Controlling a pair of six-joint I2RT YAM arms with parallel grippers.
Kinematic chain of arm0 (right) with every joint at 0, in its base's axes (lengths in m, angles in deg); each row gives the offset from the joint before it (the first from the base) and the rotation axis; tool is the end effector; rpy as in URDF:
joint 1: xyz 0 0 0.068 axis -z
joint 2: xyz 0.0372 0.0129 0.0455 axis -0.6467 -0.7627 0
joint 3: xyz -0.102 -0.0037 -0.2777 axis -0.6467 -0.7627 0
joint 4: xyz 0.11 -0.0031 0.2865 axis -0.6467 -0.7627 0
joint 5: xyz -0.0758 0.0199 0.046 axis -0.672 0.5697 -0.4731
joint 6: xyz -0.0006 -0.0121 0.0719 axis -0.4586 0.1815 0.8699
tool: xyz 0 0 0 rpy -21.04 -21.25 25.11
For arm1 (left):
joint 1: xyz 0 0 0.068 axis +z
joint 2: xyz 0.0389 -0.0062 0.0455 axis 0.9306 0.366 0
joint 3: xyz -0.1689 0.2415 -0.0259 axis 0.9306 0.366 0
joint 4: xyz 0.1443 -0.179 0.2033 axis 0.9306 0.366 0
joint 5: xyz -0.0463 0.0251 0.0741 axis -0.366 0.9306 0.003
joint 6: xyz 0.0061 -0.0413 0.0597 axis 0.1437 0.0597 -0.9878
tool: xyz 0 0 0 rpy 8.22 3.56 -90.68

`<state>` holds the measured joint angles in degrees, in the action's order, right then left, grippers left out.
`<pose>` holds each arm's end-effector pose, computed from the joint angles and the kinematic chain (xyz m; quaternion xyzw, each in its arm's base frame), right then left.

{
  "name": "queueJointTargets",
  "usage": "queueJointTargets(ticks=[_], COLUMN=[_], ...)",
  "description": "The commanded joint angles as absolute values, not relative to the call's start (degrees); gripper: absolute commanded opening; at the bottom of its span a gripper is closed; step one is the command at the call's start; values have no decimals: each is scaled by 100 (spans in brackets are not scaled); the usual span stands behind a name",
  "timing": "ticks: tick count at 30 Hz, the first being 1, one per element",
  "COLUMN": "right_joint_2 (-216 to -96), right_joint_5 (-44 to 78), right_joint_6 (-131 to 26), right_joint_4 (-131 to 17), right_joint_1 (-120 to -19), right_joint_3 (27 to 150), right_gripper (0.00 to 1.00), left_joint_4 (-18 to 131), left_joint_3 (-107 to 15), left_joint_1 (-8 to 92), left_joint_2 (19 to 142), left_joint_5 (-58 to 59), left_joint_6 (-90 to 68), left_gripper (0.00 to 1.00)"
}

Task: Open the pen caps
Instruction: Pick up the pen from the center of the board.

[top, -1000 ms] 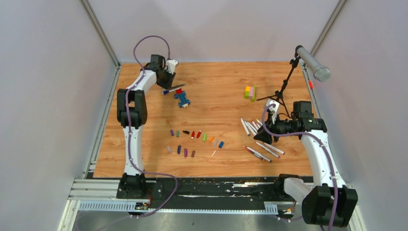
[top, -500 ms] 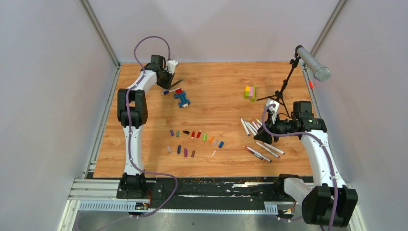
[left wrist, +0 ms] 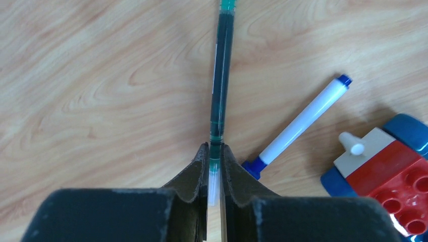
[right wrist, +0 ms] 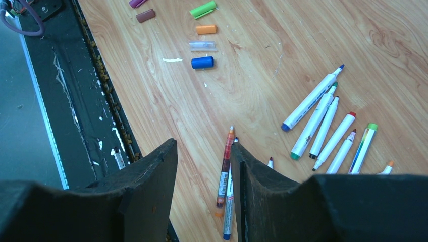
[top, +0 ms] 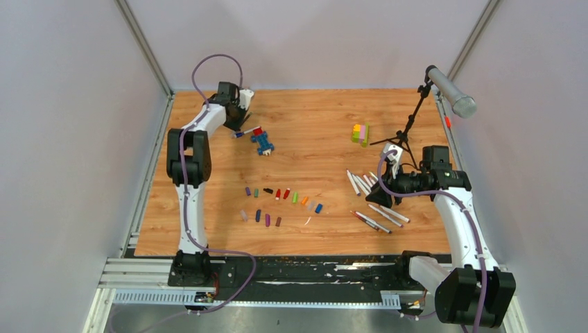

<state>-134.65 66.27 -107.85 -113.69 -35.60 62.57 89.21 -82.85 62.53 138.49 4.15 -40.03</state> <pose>0.2188 0.0332 0.2700 -0.4093 0.7635 0.3423 0.3638 0.5824 -0.0663 0.1464 0.2075 0.9302 -0.0093 0.3027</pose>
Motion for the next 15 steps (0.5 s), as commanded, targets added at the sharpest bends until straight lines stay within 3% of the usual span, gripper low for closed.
queueJointTargets(ticks=[1,9,15], right_joint_2=[-13378,-13385,-13403], right_joint_5=[6848,6848,6831], right_joint_6=[-10959,-10965,-10974], right_joint_4=[-11397,-11398,-11397], right_joint_1=[-3563,-3563,-3563], right_joint_3=[6333,6328,6333], right_gripper=[44,44,44], left_joint_4=[8961,8939,9325], left_joint_3=[-7851,-8053,-8782], left_joint_1=[6275,6281,6289], left_joint_2=[13396,13515,14022], left_joint_5=[883,825,752], left_joint_6=[-3679,-3379,-3243], left_gripper=[14,32,36])
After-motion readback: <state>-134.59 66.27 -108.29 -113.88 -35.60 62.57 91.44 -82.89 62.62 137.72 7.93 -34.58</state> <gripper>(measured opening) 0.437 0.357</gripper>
